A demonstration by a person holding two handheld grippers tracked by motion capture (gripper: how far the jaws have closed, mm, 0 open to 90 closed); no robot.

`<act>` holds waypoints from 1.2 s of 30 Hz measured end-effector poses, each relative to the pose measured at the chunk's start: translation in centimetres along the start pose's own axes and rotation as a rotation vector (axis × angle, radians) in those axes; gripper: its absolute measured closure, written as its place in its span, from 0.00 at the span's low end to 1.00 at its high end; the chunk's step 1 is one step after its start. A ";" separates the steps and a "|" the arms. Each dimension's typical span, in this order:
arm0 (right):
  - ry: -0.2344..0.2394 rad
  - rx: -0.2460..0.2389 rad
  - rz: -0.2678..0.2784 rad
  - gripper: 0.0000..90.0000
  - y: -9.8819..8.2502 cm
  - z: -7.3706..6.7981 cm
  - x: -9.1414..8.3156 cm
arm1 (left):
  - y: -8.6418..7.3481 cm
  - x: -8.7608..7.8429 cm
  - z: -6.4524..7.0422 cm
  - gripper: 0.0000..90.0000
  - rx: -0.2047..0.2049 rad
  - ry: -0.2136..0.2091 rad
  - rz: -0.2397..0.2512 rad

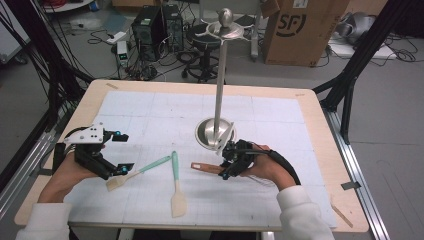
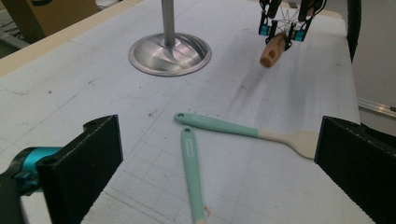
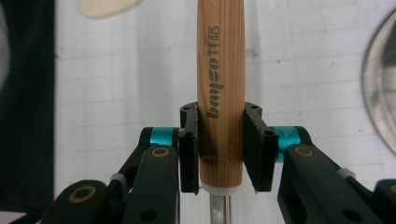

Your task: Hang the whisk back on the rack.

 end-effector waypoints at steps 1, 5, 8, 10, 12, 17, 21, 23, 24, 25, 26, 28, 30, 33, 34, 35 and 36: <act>-0.006 0.005 0.018 0.78 0.0 0.0 -0.4 | 0.0 0.0 0.0 0.02 -0.001 0.002 -0.001; -0.031 0.021 0.078 0.77 -0.3 0.1 -2.0 | -0.1 0.1 0.0 0.02 0.008 0.007 -0.008; -0.041 0.040 0.130 0.77 -0.5 0.1 -3.2 | -0.1 0.1 -0.1 0.02 -0.001 0.016 -0.008; -0.054 0.054 0.162 0.78 -0.6 0.0 -4.1 | -0.1 0.0 -0.1 0.02 -0.006 0.016 -0.002; -0.072 0.052 0.181 0.78 -0.7 0.0 -4.9 | 0.0 0.0 -0.2 0.02 -0.007 0.016 0.001; -0.116 0.080 0.220 0.78 -1.1 0.1 -7.6 | -0.1 -0.1 -0.2 0.02 -0.015 0.015 0.005; -0.145 0.099 0.266 0.78 -1.2 0.1 -9.7 | 0.0 -0.1 -0.2 0.02 -0.018 0.014 0.012; -0.158 0.106 0.284 0.78 -1.2 0.0 -10.6 | 0.0 -0.1 -0.2 0.02 -0.015 0.018 0.010; -0.169 0.106 0.296 0.77 -1.3 0.0 -11.1 | 0.0 -0.1 -0.2 0.02 -0.015 0.018 0.011; -0.171 0.108 0.303 0.77 -1.4 0.0 -11.4 | 0.0 -0.2 -0.2 0.02 -0.015 0.019 0.013; -0.184 0.108 0.306 0.78 -1.5 0.0 -12.0 | 0.0 -0.2 -0.2 0.02 -0.015 0.018 0.015; -0.193 0.108 0.317 0.78 -1.7 0.0 -12.7 | 0.0 -0.2 -0.3 0.02 -0.014 0.020 0.017; -0.212 0.109 0.326 0.78 -2.0 0.0 -13.6 | 0.0 -0.2 -0.3 0.02 -0.019 0.022 0.017; -0.220 0.128 0.349 0.78 -2.4 0.1 -14.7 | -0.1 -0.2 -0.5 0.02 -0.027 0.028 0.013; -0.224 0.135 0.355 0.78 -2.5 0.1 -15.1 | -0.1 -0.2 -0.6 0.02 -0.028 0.027 0.015; -0.222 0.143 0.355 0.78 -2.7 0.0 -15.5 | 0.0 -0.3 -0.6 0.02 -0.028 0.028 0.016; -0.227 0.139 0.359 0.78 -2.8 0.1 -15.7 | 0.0 -0.3 -0.6 0.02 -0.036 0.026 0.023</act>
Point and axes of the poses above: each handheld gripper's, and its own axes: x roughly forward along the jaws, y roughly out of its top, z roughly to its right, the point moved 6 cm from there along x, roughly forward along the jaws, and after that the axes turned 14 degrees about -x, right-handed, at the moved point
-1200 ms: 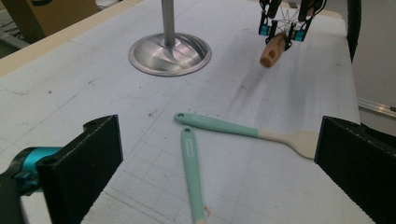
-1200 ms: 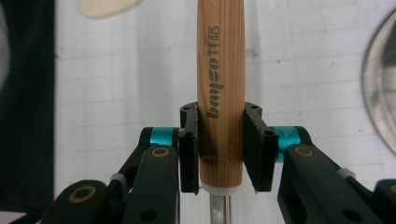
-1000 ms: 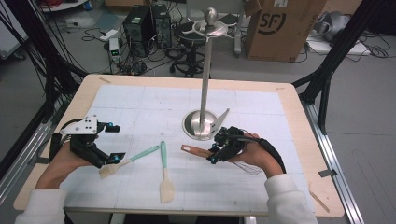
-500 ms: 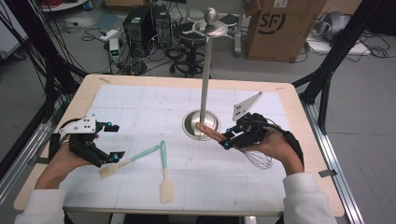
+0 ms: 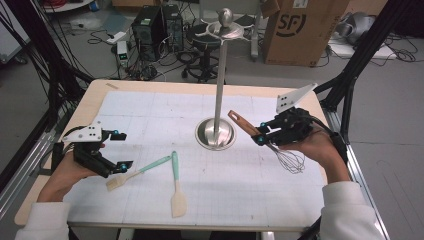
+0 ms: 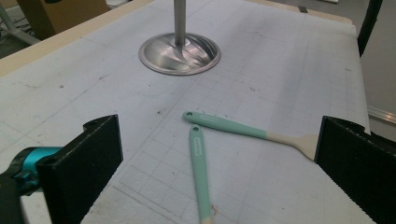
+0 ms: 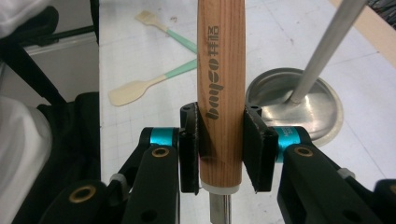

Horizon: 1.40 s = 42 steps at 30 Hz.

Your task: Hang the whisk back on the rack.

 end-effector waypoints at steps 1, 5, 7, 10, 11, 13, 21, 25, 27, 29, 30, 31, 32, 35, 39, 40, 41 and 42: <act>-0.001 0.004 0.002 0.78 0.0 0.1 -0.4 | 0.0 0.0 0.0 0.02 0.000 0.000 0.000; -0.012 0.026 0.020 0.78 0.1 0.5 -1.7 | 0.1 -0.2 -0.1 0.02 -0.013 0.008 0.017; -0.024 0.029 0.043 0.78 0.1 0.8 -2.4 | 0.1 -0.3 -0.2 0.02 -0.021 0.011 0.022; -0.040 0.045 0.042 0.78 0.0 1.3 -3.4 | 0.1 -0.4 -0.2 0.02 -0.024 0.013 0.023; -0.048 0.041 0.046 0.78 0.1 1.4 -3.8 | 0.1 -0.4 -0.2 0.02 -0.026 0.012 0.025; -0.056 0.039 0.052 0.78 0.4 1.6 -4.5 | 0.0 -0.3 -0.2 0.02 -0.026 0.013 0.022; -0.100 0.036 0.080 0.78 2.0 2.5 -7.3 | -0.1 -0.2 -0.2 0.02 -0.018 0.033 0.002; -0.112 0.032 0.100 0.78 2.9 2.7 -8.4 | -0.2 -0.4 0.0 0.02 -0.013 0.029 0.004; -0.120 0.024 0.107 0.78 3.4 3.0 -8.8 | -0.2 -0.5 0.0 0.02 -0.011 0.032 0.006; -0.121 0.029 0.106 0.77 3.7 3.1 -9.3 | -0.2 -0.6 0.0 0.02 -0.009 0.036 0.007; -0.127 0.021 0.113 0.78 3.9 3.3 -9.4 | -0.2 -0.7 0.0 0.02 -0.008 0.037 0.008; -0.126 0.024 0.114 0.78 4.1 3.4 -9.6 | -0.2 -0.8 0.0 0.02 -0.008 0.036 0.011; -0.126 0.023 0.117 0.78 4.3 3.6 -9.8 | -0.2 -0.8 0.1 0.02 -0.008 0.036 0.011; -0.129 0.023 0.127 0.78 4.8 4.2 -10.2 | -0.2 -0.9 0.1 0.02 -0.004 0.036 0.012; -0.127 0.020 0.118 0.78 5.5 4.9 -10.6 | -0.4 -0.9 0.1 0.02 -0.002 0.041 0.002; -0.129 0.015 0.117 0.78 5.7 5.2 -10.7 | -0.4 -0.8 0.1 0.02 0.000 0.044 -0.001; -0.127 0.019 0.115 0.78 5.9 5.3 -10.8 | -0.5 -0.8 0.1 0.02 0.001 0.042 -0.007; -0.129 0.015 0.120 0.78 6.1 5.5 -10.9 | -0.5 -0.9 0.1 0.02 0.006 0.040 -0.009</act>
Point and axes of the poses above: each handheld gripper's, and its own axes: x roughly forward along the jaws, y roughly out of its top, z roughly to its right, the point moved 6 cm from there along x, roughly forward along the jaws, and after that the axes turned 14 degrees about -x, right-handed, at the moved point
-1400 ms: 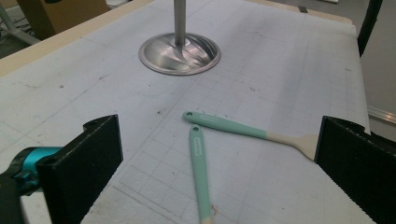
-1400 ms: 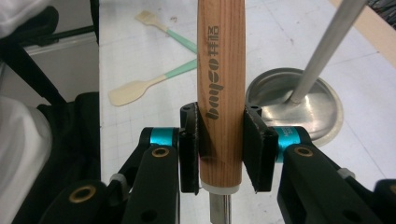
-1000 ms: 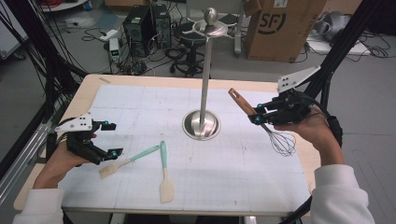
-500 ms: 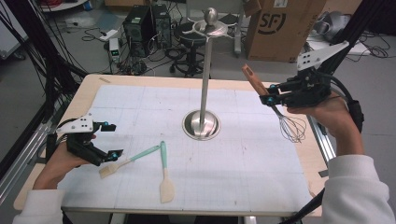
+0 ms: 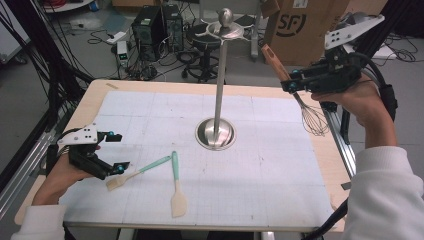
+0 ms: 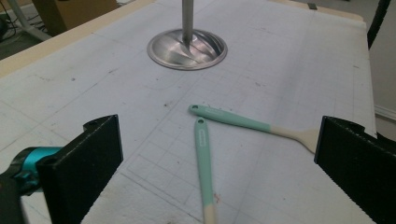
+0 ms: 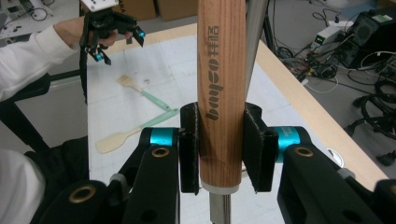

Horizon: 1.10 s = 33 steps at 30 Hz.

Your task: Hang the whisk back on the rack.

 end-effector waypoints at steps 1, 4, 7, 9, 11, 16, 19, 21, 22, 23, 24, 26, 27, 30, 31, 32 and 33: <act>0.002 -0.002 0.002 0.78 0.2 0.2 0.0 | 0.0 0.0 0.0 0.02 0.000 -0.004 0.001; 0.002 -0.011 0.000 0.78 0.6 0.7 0.1 | 0.0 0.0 0.2 0.02 -0.004 -0.019 0.006; 0.008 -0.015 0.001 0.78 1.1 1.0 0.4 | 0.1 0.0 0.1 0.02 -0.006 -0.021 0.009; 0.010 -0.017 -0.003 0.77 1.4 1.3 0.7 | 0.1 -0.1 0.0 0.02 -0.008 -0.016 0.010; 0.007 -0.020 -0.002 0.77 1.6 1.5 0.9 | 0.1 -0.1 -0.1 0.02 -0.016 -0.014 0.017; 0.013 -0.027 -0.009 0.78 1.9 2.2 1.5 | 0.1 -0.2 -0.1 0.02 -0.016 -0.013 0.019; 0.016 -0.024 -0.011 0.78 2.0 2.4 1.7 | 0.1 -0.3 -0.1 0.02 -0.016 -0.013 0.020; 0.015 -0.025 -0.014 0.77 1.9 2.6 1.8 | 0.1 -0.3 -0.2 0.02 -0.014 -0.013 0.022; 0.016 -0.020 -0.015 0.78 1.9 2.8 1.9 | 0.0 -0.3 -0.2 0.02 -0.016 -0.010 0.022; 0.021 -0.019 -0.016 0.78 1.9 2.8 2.0 | 0.0 -0.4 -0.3 0.02 -0.012 -0.009 0.019; 0.019 -0.022 -0.019 0.78 1.9 2.9 2.2 | 0.0 -0.4 -0.2 0.02 -0.014 -0.010 0.022; 0.020 -0.017 -0.018 0.78 1.9 3.1 2.4 | 0.0 -0.4 -0.3 0.02 -0.014 -0.009 0.021; 0.024 -0.017 -0.016 0.77 1.9 3.1 2.5 | 0.0 -0.3 -0.3 0.02 -0.016 -0.008 0.023; 0.031 -0.021 -0.017 0.77 1.9 3.3 3.0 | 0.0 -0.3 -0.3 0.02 -0.018 -0.007 0.023; 0.032 -0.019 -0.013 0.78 1.9 3.4 3.1 | 0.1 -0.3 -0.4 0.02 -0.015 -0.006 0.022; 0.038 -0.015 -0.017 0.77 1.9 3.3 3.2 | 0.0 -0.3 -0.4 0.02 -0.019 -0.007 0.022; 0.040 -0.022 -0.016 0.78 1.9 3.4 3.4 | 0.0 -0.3 -0.4 0.02 -0.021 -0.004 0.022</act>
Point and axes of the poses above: each handheld gripper's, and its own axes: x roughly forward along the jaws, y roughly out of its top, z roughly to its right, the point moved 6 cm from there along x, roughly forward along the jaws, and after that the axes turned 14 degrees about -x, right-handed, at the moved point
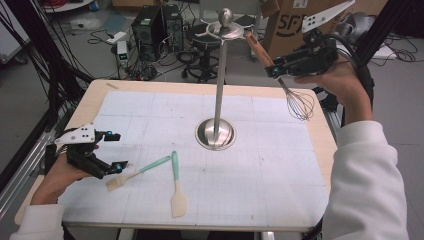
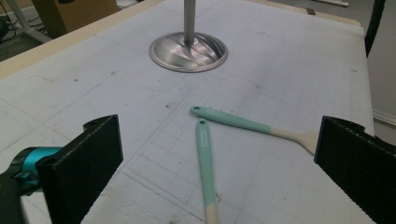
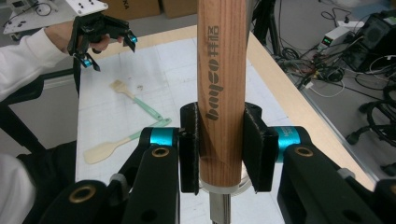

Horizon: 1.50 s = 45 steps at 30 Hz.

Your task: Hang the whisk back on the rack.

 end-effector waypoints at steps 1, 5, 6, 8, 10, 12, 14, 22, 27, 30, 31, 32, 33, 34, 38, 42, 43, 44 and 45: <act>0.005 -0.003 0.002 0.78 0.0 0.0 0.2 | 0.0 0.0 0.0 0.02 0.000 0.000 0.000; 0.014 -0.004 0.002 0.78 0.1 0.0 0.9 | 0.0 0.0 0.1 0.02 0.004 -0.003 0.001; 0.016 -0.006 0.000 0.78 0.1 0.0 1.0 | 0.0 0.0 0.1 0.02 0.002 -0.002 0.003; 0.022 -0.003 -0.001 0.78 0.1 -0.1 1.2 | 0.0 0.0 0.0 0.02 -0.001 -0.003 0.005; 0.025 0.003 0.000 0.78 0.1 -0.3 1.4 | 0.0 0.0 0.0 0.02 0.000 -0.003 0.004; 0.024 0.003 0.006 0.78 0.1 -0.3 1.7 | 0.0 0.0 0.1 0.02 0.003 -0.005 0.003; 0.025 -0.001 0.011 0.78 0.0 -0.2 2.0 | 0.1 0.0 0.1 0.02 0.005 -0.006 0.005; 0.044 0.000 -0.002 0.78 0.0 -0.2 3.8 | 0.0 -0.1 -0.1 0.02 0.005 -0.002 0.005; 0.049 0.007 0.009 0.78 0.2 -0.1 5.0 | 0.1 -0.2 -0.1 0.02 0.003 -0.002 0.011; 0.052 0.006 0.023 0.78 0.2 -0.1 5.5 | 0.1 -0.2 -0.1 0.02 0.002 0.001 0.011; 0.053 0.008 0.026 0.78 0.2 -0.1 5.7 | 0.1 -0.2 -0.1 0.02 0.003 0.001 0.010; 0.049 0.010 0.029 0.78 0.2 -0.1 5.8 | 0.1 -0.2 -0.1 0.02 0.002 0.001 0.010; 0.050 0.009 0.029 0.78 0.2 -0.1 5.9 | 0.1 -0.2 -0.1 0.02 0.002 0.001 0.010; 0.046 0.001 0.032 0.78 0.3 0.0 5.9 | 0.1 -0.2 -0.1 0.02 0.005 0.003 0.010; 0.040 0.006 0.024 0.77 0.2 -0.2 6.1 | 0.1 -0.3 -0.1 0.02 0.008 0.003 0.010; 0.045 -0.008 0.025 0.76 0.1 -0.4 6.2 | 0.0 -0.3 0.0 0.02 0.009 0.005 0.006; 0.047 -0.004 0.031 0.75 0.1 -0.4 6.3 | -0.1 -0.3 0.0 0.02 0.007 0.006 0.007; 0.042 -0.009 0.039 0.75 0.1 -0.3 6.3 | -0.1 -0.4 0.0 0.02 0.011 0.009 0.006; 0.040 -0.009 0.035 0.76 0.1 -0.3 6.4 | 0.0 -0.4 0.0 0.02 0.009 0.008 0.009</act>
Point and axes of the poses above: each handheld gripper's, and its own axes: x roughly forward along the jaws, y roughly out of its top, z roughly to its right, the point moved 6 cm from there along x, roughly forward along the jaws, and after that the axes turned 14 degrees about -x, right-handed, at the moved point
